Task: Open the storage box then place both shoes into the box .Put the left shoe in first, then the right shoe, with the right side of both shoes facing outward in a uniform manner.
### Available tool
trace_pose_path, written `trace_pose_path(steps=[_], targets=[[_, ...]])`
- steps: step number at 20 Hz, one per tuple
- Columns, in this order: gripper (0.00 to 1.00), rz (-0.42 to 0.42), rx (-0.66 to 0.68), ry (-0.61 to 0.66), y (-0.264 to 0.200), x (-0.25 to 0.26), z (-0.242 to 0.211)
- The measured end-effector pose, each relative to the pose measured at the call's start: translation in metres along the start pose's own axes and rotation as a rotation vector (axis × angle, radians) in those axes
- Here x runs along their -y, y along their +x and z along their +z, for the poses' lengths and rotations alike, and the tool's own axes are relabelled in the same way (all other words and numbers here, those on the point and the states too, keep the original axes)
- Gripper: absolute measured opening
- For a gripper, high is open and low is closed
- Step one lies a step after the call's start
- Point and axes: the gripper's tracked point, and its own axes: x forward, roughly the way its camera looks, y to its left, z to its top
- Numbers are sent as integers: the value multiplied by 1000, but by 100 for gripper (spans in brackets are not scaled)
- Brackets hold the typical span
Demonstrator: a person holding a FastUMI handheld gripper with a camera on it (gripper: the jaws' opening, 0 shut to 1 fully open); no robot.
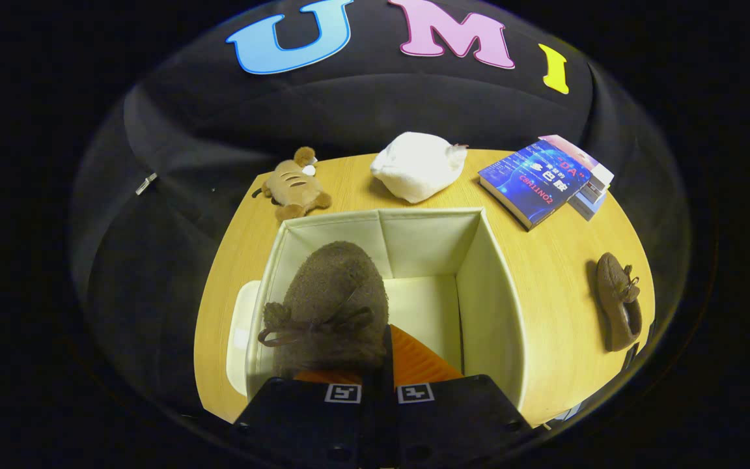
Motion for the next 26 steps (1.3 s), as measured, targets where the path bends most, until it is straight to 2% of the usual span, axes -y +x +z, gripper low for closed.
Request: trace_pose_path(steps=[1, 2, 6, 8, 12, 17, 22, 24, 26], targets=[[5, 8, 0, 22, 3, -5, -3], [11, 22, -3, 39, 6, -11, -6], [81, 73, 12, 11, 5, -27, -8], [98, 80, 17, -15, 3, -29, -6], [99, 117, 50, -26, -9, -25, 4], [99, 188, 189, -88, -68, -6, 45], [99, 231, 323, -84, -132, 49, 99], [99, 218, 381, -102, -151, 85, 116], [99, 169, 430, -134, -166, 131, 127]])
